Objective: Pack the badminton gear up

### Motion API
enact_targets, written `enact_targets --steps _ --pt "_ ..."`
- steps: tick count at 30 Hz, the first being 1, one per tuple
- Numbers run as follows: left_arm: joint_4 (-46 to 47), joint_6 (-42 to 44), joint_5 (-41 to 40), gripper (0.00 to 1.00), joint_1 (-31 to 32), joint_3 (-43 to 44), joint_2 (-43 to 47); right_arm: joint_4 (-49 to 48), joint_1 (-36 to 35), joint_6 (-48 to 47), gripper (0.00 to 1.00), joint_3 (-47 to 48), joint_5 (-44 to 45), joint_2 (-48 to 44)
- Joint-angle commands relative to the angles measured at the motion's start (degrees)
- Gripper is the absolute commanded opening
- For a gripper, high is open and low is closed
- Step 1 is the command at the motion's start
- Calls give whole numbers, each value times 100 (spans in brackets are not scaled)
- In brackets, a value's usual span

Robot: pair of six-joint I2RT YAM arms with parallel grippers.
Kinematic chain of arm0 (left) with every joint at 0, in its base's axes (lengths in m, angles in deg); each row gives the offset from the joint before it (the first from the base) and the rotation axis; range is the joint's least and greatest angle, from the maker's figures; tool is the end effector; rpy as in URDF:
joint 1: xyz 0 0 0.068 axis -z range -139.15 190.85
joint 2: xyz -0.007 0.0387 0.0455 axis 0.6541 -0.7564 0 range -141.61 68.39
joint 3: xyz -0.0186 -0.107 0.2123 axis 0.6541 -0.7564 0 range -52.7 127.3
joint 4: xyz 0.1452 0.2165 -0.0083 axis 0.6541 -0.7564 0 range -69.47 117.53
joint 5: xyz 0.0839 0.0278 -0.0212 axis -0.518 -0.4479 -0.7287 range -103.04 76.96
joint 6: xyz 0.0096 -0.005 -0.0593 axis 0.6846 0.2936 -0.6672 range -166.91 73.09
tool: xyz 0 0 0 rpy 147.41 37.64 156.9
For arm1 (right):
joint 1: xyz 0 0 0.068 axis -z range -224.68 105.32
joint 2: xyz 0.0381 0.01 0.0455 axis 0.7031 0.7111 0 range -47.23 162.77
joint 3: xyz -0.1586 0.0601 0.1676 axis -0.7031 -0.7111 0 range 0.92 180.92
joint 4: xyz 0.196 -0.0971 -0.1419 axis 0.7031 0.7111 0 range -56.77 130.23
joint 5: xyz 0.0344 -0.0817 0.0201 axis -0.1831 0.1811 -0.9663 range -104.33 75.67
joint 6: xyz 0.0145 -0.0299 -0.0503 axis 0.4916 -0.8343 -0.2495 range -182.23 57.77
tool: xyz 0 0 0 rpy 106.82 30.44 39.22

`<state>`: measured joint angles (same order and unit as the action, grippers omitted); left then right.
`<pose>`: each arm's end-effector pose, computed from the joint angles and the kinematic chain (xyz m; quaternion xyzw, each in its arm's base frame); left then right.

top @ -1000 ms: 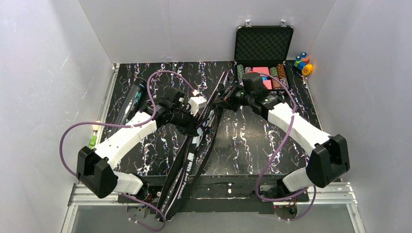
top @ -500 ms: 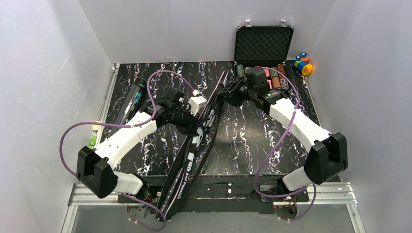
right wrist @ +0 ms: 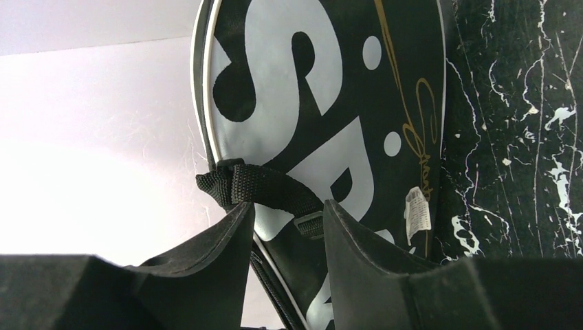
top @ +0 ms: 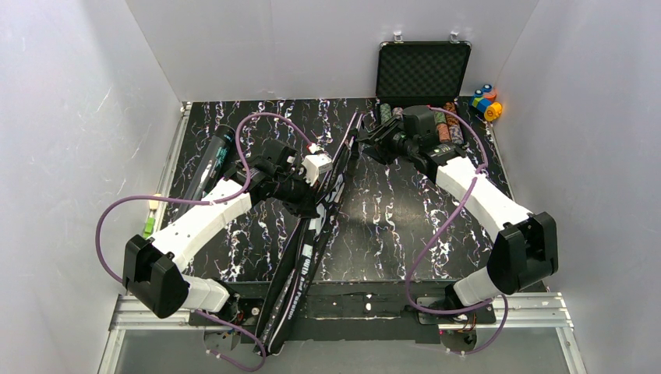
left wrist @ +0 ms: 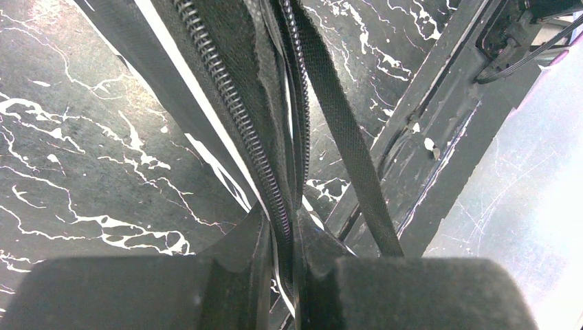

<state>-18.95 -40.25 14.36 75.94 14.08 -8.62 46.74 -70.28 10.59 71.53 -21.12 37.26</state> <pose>0.2191 -0.1790 0.2566 0.3951 0.8456 -0.2883 0.2140 0.3176 0.1580 0.2860 0.3134 0.7938 0.4257 0.3005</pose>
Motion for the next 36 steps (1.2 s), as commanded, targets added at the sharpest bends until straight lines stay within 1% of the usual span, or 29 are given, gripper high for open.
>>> enact_targets --steps 1,9,14,17,20,27,30,36 --pt "235 90 314 0 33 103 362 -306 16 26 49 220 28 -15" --pt "236 85 309 0 33 93 359 -352 -13 -94 49 224 -300 -158" --pt "236 99 305 0 25 75 373 -316 -23 -105 49 -95 -395 -530" --pt "236 92 305 0 33 84 371 -202 -24 -164 49 -201 -357 -765" --pt "235 94 293 0 33 90 365 -147 -28 -196 49 -231 -499 -924" --pt "228 96 281 0 28 106 362 -208 -145 -249 48 -306 -801 -945" --pt "219 92 275 0 33 103 363 -122 -286 -310 48 -285 -790 -922" --pt "212 98 266 0 33 135 355 -124 -335 -301 48 -335 -808 -824"
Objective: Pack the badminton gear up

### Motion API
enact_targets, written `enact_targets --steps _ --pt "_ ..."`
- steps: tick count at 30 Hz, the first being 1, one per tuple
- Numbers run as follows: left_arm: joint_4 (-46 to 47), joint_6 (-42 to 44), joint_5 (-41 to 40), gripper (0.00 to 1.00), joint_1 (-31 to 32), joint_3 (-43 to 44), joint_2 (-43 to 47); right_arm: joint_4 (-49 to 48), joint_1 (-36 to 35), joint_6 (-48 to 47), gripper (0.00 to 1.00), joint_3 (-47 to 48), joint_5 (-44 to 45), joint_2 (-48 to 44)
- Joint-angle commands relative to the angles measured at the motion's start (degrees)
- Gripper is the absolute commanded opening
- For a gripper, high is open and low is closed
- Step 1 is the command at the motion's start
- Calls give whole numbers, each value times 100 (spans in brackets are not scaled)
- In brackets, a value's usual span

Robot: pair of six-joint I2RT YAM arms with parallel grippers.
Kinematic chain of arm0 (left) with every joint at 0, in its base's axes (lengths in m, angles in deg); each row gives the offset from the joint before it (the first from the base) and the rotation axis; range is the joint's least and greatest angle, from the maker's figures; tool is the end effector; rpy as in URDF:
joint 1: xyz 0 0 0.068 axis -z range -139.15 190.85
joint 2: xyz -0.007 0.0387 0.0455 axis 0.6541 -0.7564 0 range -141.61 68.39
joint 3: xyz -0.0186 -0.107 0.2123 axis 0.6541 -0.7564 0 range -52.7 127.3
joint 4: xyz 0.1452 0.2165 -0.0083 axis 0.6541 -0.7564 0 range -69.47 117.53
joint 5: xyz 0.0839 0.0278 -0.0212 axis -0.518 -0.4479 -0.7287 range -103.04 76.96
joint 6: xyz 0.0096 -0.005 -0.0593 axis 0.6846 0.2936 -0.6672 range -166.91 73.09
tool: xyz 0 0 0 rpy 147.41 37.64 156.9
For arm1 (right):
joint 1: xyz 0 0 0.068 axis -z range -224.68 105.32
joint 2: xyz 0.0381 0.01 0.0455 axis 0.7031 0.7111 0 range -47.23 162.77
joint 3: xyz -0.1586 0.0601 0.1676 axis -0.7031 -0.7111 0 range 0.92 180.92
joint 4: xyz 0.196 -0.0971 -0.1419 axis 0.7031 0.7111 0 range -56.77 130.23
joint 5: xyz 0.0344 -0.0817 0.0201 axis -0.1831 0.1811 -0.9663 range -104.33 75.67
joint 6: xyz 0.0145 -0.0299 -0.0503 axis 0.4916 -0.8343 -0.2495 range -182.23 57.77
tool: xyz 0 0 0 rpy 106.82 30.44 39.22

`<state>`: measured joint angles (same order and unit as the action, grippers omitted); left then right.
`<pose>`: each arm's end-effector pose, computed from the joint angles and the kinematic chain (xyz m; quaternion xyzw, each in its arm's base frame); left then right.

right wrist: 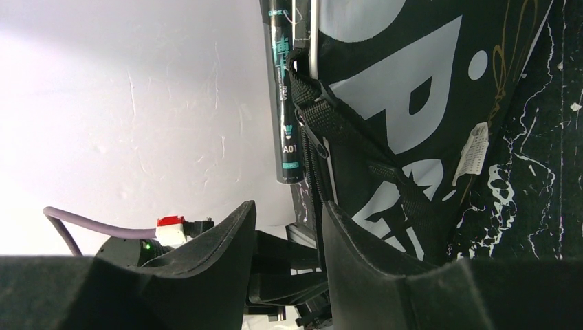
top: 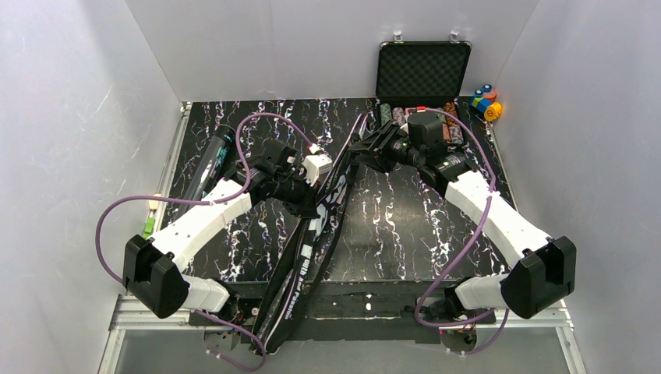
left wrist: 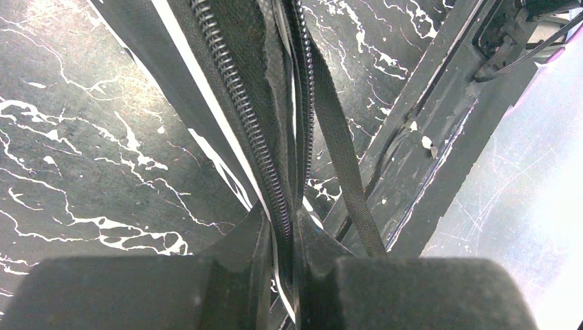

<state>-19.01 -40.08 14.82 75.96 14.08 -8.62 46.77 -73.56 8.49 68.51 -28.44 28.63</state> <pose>0.2187 -0.1792 0.2567 0.3971 0.8438 -0.2915 0.2127 0.2780 0.1657 0.3156 0.2291 0.7923 0.4906 0.2814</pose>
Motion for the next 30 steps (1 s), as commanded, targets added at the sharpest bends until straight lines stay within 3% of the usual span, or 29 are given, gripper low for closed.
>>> enact_targets --steps 1,13,30 --pt "215 78 220 0 31 139 361 -132 -4 -90 48 -13 -76 66" --pt "207 77 211 0 30 140 385 -203 -10 -76 48 123 -50 382" --pt "215 87 247 0 26 68 423 -396 23 8 38 336 55 583"
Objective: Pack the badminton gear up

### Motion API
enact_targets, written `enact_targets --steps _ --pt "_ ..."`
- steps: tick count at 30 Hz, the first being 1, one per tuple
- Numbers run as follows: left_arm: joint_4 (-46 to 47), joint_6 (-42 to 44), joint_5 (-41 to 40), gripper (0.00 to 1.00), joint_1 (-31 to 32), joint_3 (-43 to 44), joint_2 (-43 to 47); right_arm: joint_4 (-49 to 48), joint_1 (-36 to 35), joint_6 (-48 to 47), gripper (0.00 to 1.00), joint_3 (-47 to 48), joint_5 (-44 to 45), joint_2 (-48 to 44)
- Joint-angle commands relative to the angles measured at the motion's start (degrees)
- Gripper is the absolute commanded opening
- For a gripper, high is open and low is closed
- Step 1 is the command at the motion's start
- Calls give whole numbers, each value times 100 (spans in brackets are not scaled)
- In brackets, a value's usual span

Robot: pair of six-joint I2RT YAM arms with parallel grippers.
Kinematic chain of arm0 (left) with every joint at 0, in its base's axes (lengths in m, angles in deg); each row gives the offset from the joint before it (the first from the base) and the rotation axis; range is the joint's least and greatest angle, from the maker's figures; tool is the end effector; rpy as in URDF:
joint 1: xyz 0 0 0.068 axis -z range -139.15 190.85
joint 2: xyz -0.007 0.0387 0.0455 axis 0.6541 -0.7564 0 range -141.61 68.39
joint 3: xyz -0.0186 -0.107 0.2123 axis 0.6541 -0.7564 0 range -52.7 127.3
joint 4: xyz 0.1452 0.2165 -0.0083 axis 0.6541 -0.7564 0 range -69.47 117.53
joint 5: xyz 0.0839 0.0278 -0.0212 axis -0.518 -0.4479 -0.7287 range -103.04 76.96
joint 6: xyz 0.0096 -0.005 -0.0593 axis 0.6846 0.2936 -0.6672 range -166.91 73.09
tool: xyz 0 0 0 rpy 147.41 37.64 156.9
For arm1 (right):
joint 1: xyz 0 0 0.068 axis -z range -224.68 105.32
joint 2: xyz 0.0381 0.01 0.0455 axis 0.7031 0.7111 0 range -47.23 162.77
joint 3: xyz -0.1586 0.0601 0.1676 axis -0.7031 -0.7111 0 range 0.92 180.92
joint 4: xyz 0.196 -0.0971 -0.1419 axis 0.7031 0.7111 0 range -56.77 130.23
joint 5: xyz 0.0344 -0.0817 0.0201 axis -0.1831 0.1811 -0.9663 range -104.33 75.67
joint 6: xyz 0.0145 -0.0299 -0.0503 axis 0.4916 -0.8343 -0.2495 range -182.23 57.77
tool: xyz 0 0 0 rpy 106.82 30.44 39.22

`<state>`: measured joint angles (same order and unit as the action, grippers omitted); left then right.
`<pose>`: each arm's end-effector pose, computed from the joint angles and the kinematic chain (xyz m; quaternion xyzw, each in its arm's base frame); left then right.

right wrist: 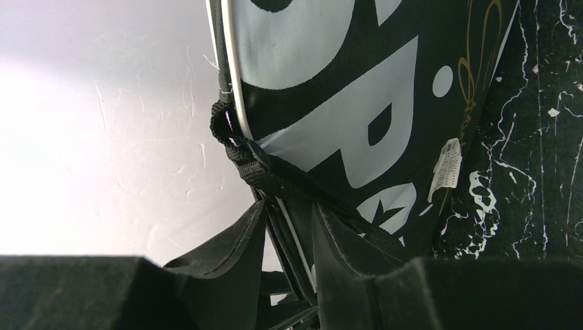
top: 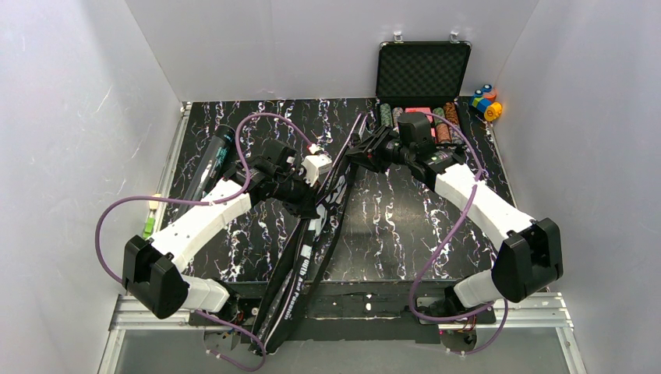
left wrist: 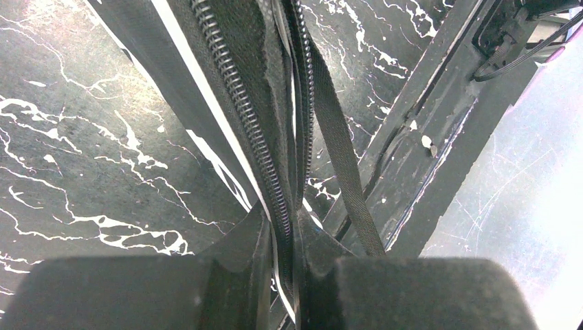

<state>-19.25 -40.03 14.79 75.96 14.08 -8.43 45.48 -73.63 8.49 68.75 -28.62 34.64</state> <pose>0.2180 -0.1787 0.2573 0.3974 0.8439 -0.2911 0.2125 0.2960 0.1763 0.2865 0.2391 0.8108 0.4683 0.2570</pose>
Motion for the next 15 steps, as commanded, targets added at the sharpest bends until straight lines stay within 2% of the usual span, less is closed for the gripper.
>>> enact_targets --steps 1,11,15 --pt "241 83 251 0 30 67 409 -267 37 8 38 336 72 -17" --pt "266 73 259 0 21 10 456 -256 45 -23 36 491 71 39" --pt "258 75 264 0 22 36 443 -254 56 -28 31 505 52 65"
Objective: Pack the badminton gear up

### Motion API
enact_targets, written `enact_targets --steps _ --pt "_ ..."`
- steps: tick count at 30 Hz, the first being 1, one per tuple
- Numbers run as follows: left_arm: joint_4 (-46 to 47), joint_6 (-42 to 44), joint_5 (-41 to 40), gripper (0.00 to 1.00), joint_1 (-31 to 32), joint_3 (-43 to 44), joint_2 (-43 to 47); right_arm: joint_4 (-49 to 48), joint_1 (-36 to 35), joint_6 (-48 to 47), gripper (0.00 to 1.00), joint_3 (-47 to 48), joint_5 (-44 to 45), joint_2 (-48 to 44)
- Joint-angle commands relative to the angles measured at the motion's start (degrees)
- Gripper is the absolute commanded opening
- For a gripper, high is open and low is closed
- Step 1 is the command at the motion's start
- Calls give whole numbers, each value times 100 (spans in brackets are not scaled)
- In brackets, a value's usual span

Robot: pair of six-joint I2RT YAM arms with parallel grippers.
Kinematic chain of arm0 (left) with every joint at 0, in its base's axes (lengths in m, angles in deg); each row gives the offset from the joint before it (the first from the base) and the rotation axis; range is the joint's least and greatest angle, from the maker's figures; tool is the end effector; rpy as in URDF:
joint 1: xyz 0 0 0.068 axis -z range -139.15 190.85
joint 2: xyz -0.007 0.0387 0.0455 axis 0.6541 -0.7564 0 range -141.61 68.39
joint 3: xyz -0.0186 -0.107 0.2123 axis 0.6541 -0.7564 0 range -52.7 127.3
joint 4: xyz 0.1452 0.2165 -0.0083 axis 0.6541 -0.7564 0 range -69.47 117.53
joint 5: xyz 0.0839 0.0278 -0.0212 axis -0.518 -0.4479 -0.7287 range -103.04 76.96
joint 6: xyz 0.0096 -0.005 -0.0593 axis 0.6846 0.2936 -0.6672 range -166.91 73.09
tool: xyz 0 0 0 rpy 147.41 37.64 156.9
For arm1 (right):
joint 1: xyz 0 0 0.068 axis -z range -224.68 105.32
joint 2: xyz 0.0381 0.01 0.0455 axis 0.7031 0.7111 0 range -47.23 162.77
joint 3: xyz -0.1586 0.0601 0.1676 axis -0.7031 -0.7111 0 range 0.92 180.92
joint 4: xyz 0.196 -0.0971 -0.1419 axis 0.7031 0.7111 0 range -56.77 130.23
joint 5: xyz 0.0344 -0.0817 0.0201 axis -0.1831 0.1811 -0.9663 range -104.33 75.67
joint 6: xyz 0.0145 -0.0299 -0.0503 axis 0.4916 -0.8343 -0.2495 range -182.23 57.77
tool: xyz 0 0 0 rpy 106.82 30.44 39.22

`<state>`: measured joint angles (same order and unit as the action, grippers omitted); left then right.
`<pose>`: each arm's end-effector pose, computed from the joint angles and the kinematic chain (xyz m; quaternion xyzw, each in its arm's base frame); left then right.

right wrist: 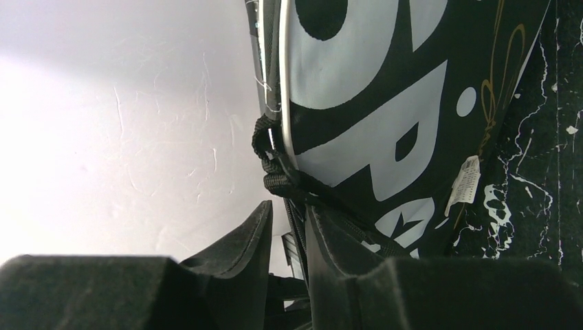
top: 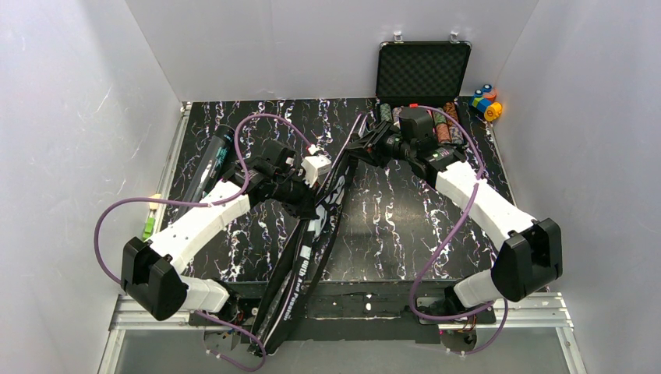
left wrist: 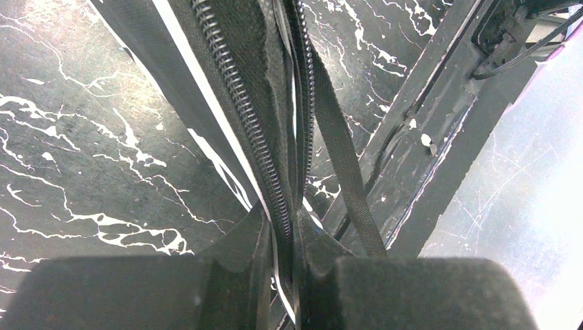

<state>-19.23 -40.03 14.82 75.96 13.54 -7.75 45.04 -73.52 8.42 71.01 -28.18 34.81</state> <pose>0.2160 -0.1774 0.2575 0.3976 0.8433 -0.2916 0.2137 0.2990 0.1768 0.3005 0.2351 0.8002 0.4792 0.2734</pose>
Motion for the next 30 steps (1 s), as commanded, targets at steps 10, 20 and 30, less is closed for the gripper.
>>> enact_targets --steps 10,20,30 --pt "255 70 247 0 22 92 375 -218 54 -18 6 221 -24 24" --pt "248 75 247 0 22 142 321 -270 15 81 1 -27 -263 -173" --pt "235 81 220 0 22 172 293 -364 -444 173 1 -540 -570 -375"
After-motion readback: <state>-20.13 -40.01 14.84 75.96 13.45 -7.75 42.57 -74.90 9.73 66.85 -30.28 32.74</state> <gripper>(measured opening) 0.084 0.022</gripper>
